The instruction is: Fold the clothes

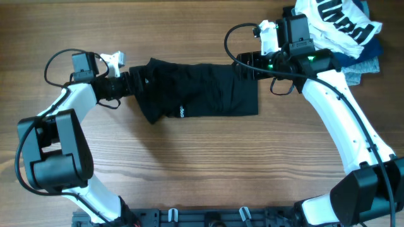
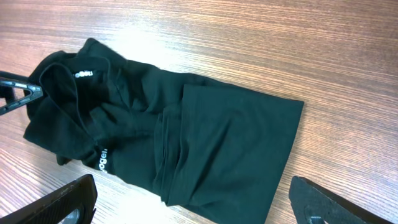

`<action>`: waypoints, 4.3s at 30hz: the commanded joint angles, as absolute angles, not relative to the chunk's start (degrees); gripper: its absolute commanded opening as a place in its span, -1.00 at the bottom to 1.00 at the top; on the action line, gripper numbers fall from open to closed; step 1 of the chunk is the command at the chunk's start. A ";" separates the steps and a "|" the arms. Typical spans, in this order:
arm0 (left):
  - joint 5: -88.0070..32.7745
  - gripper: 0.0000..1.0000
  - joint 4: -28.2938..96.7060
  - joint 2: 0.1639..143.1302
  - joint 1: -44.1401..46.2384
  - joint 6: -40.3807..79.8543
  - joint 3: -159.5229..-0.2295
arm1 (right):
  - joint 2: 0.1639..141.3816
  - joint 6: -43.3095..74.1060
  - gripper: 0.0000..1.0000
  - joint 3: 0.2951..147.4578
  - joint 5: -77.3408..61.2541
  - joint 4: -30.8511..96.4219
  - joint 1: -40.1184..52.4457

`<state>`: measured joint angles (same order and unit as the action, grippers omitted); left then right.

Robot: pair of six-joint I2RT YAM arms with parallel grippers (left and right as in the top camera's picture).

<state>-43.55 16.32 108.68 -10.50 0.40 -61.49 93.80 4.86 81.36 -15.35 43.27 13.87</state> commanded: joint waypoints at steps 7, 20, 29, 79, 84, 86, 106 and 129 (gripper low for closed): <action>-44.66 0.99 14.33 110.41 -7.05 -1.08 -61.82 | 94.13 4.86 1.00 81.73 -15.07 43.22 13.91; -39.86 -0.92 17.54 107.66 -9.21 2.17 -62.48 | 97.25 6.24 -0.91 80.14 -15.09 42.15 13.91; -30.28 -0.92 32.14 94.76 -10.81 -1.23 -67.05 | 107.63 6.09 -0.91 80.14 -23.75 38.74 14.44; -22.90 -0.92 22.04 101.30 23.29 11.25 -72.62 | 94.45 22.48 -0.91 88.44 -42.48 25.39 -4.32; -22.90 0.13 17.85 101.30 25.28 11.22 -72.62 | 92.77 20.95 -0.91 88.42 -42.44 28.67 -7.07; -22.87 0.52 16.01 101.30 26.70 11.20 -72.62 | 93.01 20.64 -0.92 88.38 -41.67 29.91 -7.09; -22.81 1.00 25.21 84.25 -1.15 20.16 -75.44 | 102.28 11.84 0.30 87.64 -38.04 39.97 2.02; -13.50 1.00 40.66 87.02 -9.50 19.73 -75.22 | 116.42 17.10 0.43 87.64 0.36 40.56 31.09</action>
